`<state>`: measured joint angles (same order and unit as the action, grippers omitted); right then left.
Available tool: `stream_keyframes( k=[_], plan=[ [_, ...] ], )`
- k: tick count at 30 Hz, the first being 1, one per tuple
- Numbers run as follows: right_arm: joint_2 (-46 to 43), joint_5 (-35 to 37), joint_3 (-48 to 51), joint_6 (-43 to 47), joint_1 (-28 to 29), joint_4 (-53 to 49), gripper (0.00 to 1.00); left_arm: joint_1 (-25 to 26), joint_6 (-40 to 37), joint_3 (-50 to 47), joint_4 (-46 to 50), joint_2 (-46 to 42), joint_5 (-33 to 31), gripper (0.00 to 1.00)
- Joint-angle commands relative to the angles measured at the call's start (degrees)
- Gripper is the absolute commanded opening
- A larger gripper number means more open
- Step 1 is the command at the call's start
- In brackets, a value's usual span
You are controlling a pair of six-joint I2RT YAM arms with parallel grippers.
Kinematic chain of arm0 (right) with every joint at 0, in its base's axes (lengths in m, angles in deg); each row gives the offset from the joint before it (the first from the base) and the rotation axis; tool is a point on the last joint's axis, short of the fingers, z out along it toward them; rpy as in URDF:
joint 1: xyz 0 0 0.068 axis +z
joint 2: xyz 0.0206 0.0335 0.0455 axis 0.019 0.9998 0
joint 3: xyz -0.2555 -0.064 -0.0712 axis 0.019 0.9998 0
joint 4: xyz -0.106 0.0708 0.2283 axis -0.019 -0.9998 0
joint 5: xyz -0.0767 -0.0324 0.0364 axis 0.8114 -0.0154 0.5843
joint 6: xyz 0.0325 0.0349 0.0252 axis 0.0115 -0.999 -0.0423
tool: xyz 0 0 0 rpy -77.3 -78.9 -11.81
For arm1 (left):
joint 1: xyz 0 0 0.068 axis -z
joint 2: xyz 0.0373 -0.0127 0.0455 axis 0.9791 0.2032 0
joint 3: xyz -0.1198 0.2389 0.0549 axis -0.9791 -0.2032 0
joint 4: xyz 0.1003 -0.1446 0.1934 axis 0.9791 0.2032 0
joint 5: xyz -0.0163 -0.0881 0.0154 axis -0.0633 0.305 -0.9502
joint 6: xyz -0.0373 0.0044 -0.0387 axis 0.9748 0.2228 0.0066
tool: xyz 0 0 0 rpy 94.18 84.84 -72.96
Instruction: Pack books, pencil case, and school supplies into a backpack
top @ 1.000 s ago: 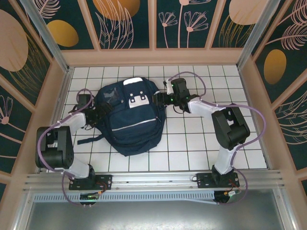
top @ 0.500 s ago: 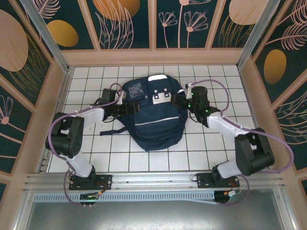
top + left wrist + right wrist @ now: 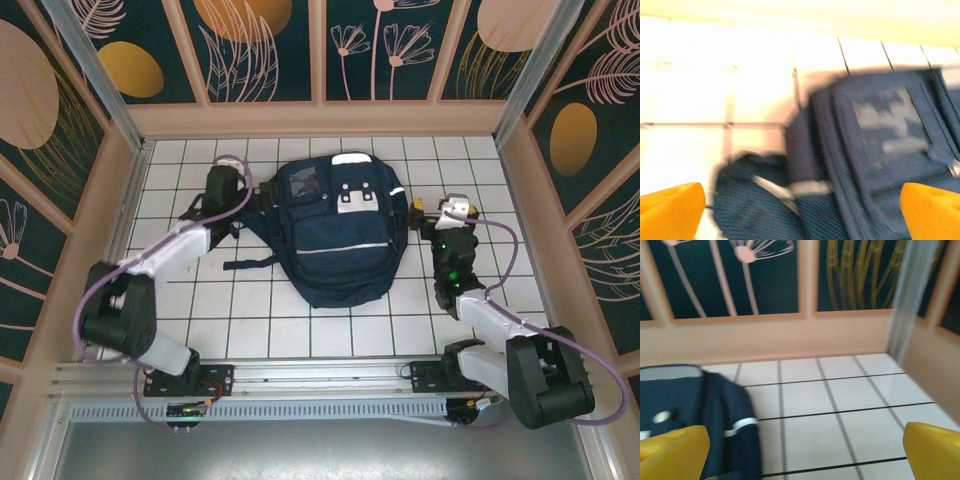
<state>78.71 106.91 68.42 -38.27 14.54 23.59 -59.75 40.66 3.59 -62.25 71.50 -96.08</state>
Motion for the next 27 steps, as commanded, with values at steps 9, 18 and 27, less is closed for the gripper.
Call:
stream_keyframes(
  k=[9,18,27],
  plan=[
    [16.52,-6.81,5.12,-2.51,-8.69,21.17,0.99,-7.59,-17.5,-33.62,-41.28,-15.79,-17.08,0.99],
    [26.23,-14.53,5.94,-7.89,-15.08,29.56,0.99,-9.65,-15.38,-42.95,-60.13,-9.59,-12.06,0.99],
    [26.66,-13.46,5.67,-6.67,-13.78,30.04,0.99,-13.22,-15.45,-40.75,-66.73,0.08,-9.72,0.99]
  ],
)
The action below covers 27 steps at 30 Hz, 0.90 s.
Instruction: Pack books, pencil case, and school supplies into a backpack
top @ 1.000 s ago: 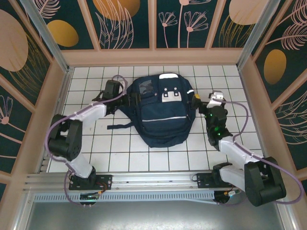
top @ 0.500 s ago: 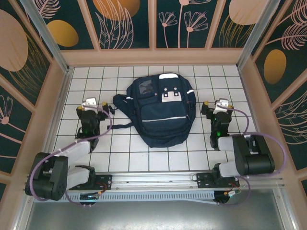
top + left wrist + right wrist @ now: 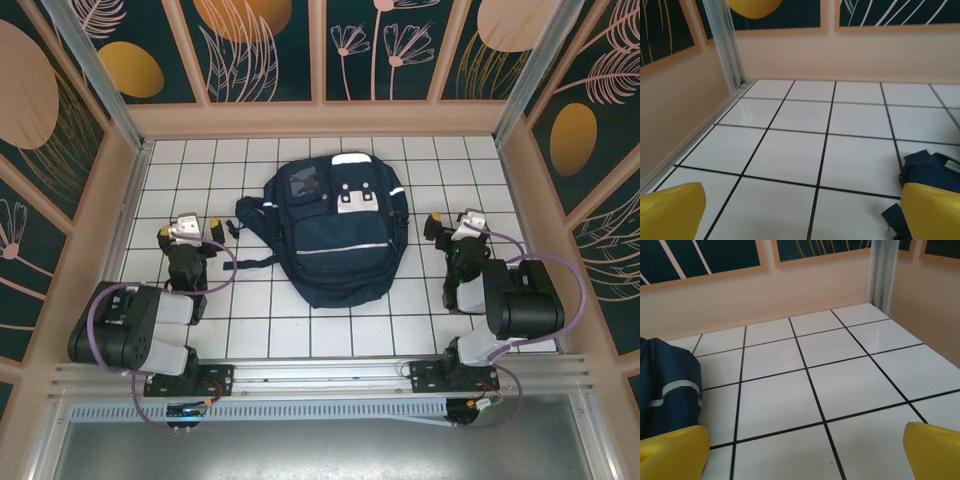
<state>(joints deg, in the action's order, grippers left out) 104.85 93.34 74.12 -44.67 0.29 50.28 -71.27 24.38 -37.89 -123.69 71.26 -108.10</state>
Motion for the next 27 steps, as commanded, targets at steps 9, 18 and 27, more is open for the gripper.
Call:
stream_keyframes(
  k=[9,18,27],
  plan=[
    [0.48,0.09,-0.04,-0.2,0.46,3.23,0.99,-5.51,1.36,2.02,-6.1,4.04,12.9,0.99],
    [0.52,0.12,-0.05,-0.23,0.47,3.19,0.99,-5.51,2.27,2.78,-4.33,3.75,10.53,0.99],
    [0.52,-0.18,-0.17,-0.28,0.31,3.07,0.99,-5.51,2.33,2.77,-4.33,3.73,10.52,0.99]
  ],
)
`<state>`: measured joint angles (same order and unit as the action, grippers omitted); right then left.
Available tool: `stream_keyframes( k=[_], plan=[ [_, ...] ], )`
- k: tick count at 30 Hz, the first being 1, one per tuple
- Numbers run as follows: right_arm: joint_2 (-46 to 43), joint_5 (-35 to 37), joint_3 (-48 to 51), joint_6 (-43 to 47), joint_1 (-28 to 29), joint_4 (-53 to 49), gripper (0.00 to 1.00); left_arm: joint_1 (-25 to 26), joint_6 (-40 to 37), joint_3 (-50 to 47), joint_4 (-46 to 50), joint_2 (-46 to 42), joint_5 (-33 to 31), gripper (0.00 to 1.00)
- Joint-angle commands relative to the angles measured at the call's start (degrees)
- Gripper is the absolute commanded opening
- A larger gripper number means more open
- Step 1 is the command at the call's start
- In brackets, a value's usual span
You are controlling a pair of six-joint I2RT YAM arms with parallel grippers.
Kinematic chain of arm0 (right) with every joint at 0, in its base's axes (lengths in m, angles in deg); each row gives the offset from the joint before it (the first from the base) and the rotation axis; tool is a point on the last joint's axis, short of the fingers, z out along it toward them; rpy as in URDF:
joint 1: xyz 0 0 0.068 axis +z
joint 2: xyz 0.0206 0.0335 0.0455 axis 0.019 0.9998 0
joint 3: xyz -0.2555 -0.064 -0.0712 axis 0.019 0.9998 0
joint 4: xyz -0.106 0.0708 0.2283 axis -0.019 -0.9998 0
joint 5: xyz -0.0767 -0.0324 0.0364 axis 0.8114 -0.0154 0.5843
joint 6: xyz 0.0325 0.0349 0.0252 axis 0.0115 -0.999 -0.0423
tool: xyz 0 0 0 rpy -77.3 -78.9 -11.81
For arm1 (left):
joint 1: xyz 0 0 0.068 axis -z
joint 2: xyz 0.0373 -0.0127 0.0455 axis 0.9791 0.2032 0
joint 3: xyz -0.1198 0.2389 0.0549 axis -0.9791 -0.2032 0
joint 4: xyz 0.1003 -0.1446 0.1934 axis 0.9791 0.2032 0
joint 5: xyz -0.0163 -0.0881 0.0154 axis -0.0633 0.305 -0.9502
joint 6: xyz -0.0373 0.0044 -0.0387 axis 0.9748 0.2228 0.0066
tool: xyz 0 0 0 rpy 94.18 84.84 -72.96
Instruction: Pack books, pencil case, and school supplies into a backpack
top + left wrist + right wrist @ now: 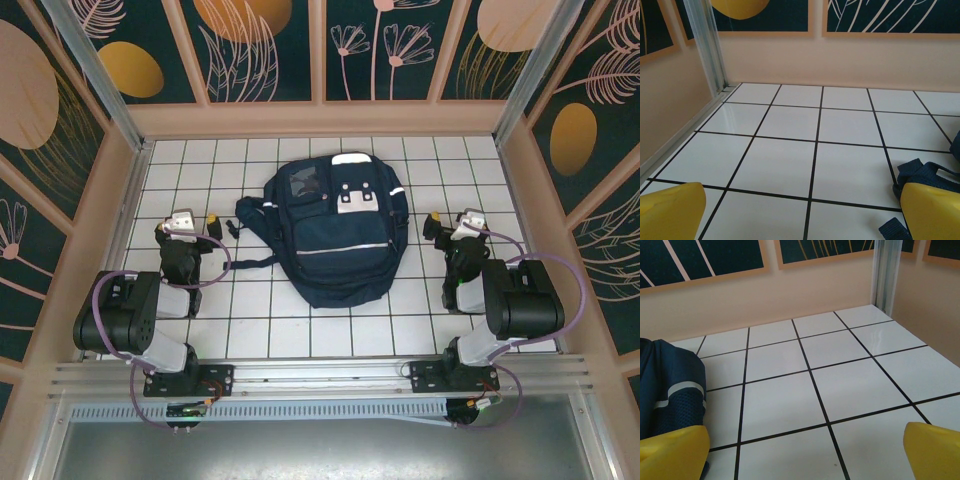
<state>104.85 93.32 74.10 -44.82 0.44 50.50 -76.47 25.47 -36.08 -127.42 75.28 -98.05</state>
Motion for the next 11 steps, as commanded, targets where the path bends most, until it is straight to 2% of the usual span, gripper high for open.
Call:
stream_keyframes(
  k=[1,11],
  plan=[
    [0.46,-0.15,-0.14,-0.18,0.14,2.84,0.99,-0.31,1.23,0.96,-0.59,-0.22,0.47,0.99],
    [0.46,-0.18,-0.06,-0.13,0.12,2.92,0.99,-0.31,1.17,1.03,-0.58,-0.26,0.47,0.99]
  ],
)
